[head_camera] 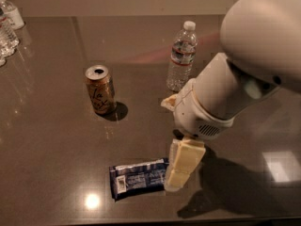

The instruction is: Pick rxbar blueberry

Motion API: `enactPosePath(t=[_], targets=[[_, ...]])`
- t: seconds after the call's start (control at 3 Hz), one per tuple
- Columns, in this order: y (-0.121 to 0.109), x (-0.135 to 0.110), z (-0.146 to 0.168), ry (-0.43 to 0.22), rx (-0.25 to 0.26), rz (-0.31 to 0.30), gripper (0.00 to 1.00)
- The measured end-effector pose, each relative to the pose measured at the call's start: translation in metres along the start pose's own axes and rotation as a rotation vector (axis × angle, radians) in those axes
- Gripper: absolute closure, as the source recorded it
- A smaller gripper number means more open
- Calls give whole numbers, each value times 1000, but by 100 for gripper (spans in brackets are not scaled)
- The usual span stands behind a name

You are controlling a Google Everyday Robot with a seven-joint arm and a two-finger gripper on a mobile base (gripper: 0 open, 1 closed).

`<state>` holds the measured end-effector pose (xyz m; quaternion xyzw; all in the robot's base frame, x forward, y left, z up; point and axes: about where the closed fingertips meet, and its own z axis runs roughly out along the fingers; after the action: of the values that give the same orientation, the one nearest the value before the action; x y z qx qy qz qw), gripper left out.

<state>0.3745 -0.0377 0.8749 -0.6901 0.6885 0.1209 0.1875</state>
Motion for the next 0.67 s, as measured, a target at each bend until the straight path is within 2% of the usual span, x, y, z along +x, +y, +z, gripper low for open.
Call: enactPosePath(t=[0.67], targets=[[31, -25, 45, 1, -61, -28, 0]])
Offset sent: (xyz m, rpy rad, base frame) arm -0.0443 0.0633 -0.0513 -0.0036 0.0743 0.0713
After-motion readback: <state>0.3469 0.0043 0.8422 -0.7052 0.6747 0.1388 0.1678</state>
